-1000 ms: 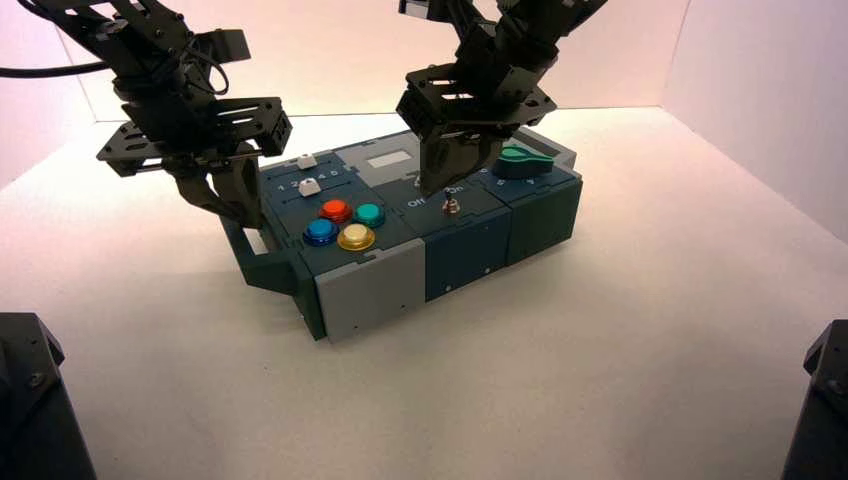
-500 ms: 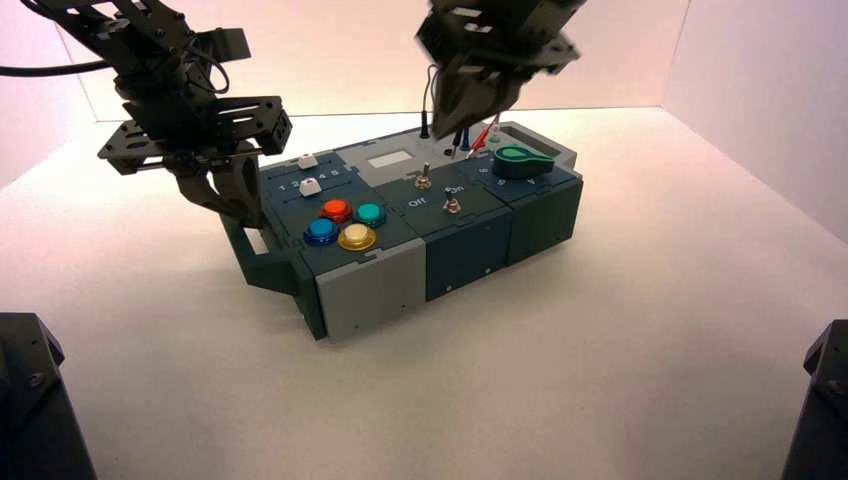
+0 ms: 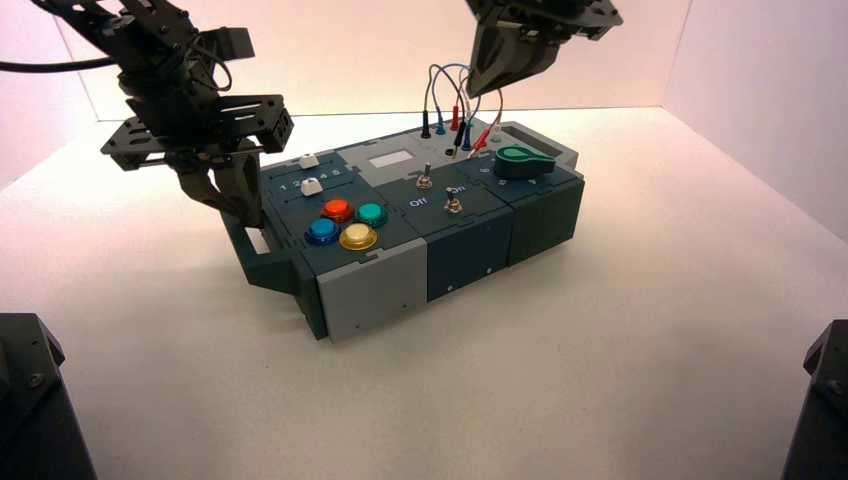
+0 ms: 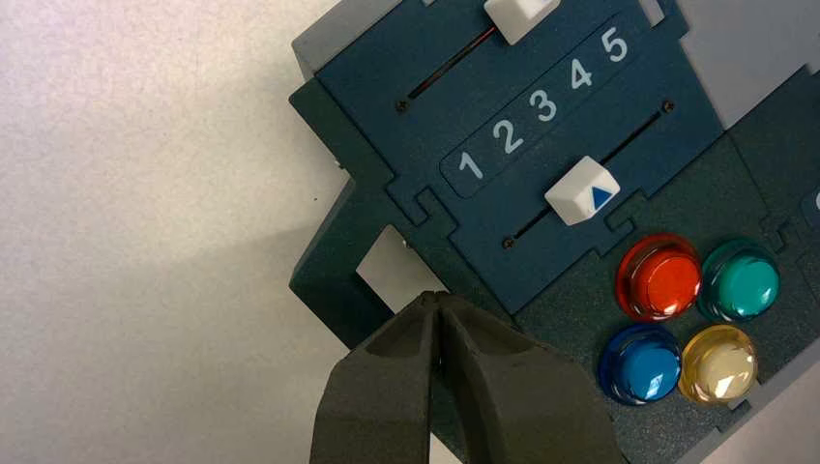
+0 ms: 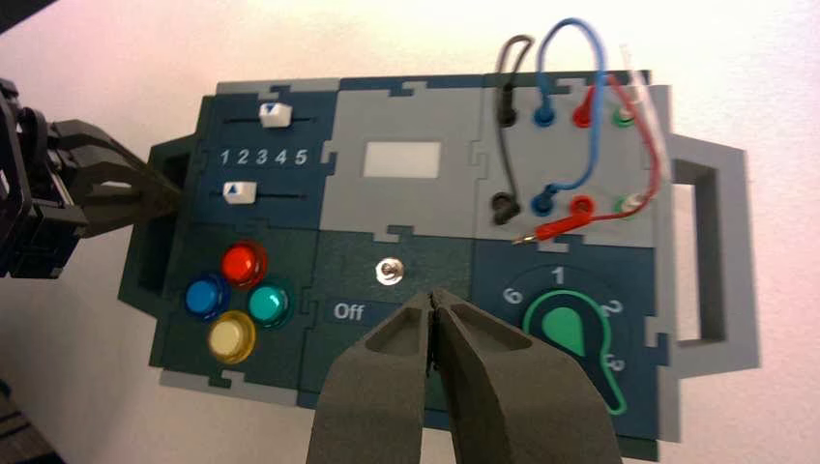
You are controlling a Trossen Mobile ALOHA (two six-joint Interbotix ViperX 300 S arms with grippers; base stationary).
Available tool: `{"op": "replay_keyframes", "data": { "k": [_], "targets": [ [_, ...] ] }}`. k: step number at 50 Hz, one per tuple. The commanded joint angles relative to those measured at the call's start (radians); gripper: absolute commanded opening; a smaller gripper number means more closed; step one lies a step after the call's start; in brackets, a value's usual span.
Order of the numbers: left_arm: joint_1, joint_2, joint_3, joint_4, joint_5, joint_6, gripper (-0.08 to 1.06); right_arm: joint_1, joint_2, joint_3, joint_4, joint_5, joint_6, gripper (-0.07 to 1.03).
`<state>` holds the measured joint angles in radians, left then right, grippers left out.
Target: Flip the bottom switch off with the right gripper.
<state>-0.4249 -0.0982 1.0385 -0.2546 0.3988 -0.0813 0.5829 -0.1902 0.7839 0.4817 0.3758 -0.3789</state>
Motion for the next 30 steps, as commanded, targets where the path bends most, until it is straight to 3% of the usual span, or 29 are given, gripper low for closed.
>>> {"op": "replay_keyframes", "data": {
  "k": [1, 17, 30],
  "targets": [
    [-0.005, -0.029, -0.044, -0.002, 0.005, 0.012, -0.03, -0.02, -0.025, -0.005, 0.0, -0.002, -0.002, -0.02],
    [-0.005, -0.095, -0.087, -0.002, 0.043, 0.015, -0.03, -0.034, -0.014, -0.005, -0.002, -0.008, -0.002, -0.02],
    [-0.005, -0.129, -0.095, 0.005, 0.04, 0.028, -0.03, -0.091, -0.009, 0.0, -0.014, -0.011, -0.003, -0.02]
  ]
}}
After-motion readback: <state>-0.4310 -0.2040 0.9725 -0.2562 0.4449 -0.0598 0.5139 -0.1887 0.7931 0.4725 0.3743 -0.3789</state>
